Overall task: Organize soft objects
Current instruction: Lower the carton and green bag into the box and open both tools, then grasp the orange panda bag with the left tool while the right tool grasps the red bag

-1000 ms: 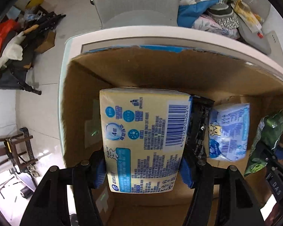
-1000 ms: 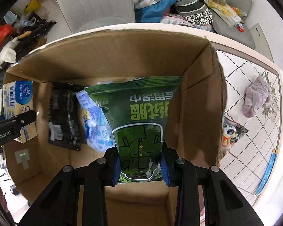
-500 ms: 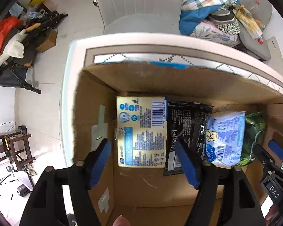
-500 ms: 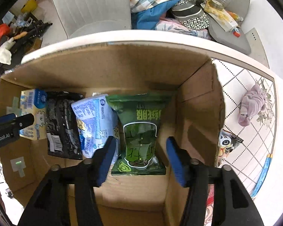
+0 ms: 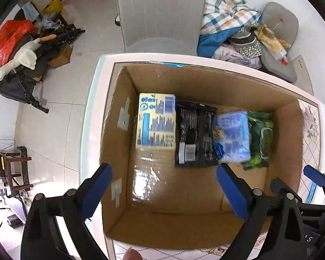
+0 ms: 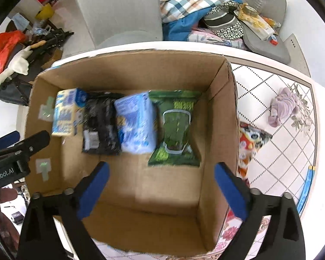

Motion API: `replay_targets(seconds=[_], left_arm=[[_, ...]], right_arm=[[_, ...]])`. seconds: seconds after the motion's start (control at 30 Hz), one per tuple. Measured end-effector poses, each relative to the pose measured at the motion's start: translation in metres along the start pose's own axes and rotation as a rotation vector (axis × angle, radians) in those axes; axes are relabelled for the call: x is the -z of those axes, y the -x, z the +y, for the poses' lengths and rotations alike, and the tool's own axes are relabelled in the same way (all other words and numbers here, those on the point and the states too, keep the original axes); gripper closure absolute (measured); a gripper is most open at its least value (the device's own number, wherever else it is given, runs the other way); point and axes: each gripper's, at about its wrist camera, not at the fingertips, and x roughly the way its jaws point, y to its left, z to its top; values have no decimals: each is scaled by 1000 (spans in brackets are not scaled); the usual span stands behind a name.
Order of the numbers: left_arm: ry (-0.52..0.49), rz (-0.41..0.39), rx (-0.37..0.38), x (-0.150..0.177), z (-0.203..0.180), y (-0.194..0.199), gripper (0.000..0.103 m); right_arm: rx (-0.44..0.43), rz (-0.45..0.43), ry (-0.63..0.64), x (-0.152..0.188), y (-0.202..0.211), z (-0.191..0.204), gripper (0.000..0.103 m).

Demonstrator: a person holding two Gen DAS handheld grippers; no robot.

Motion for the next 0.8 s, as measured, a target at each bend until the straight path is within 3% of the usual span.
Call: replay_targets(seconds=[0.2,0.7,0.8], left_arm=[[-10,-101,-49,34,-8,44,4],[-9,-242,-10,90,-27,137,4],[-27,-256,-92,98,-40,142,4]], right_arm=[[-3,-70,4,28,36,-2,0],[-113,-192,9,95,135,-8,0],[-142,-195,-17,106,141,-25,0]])
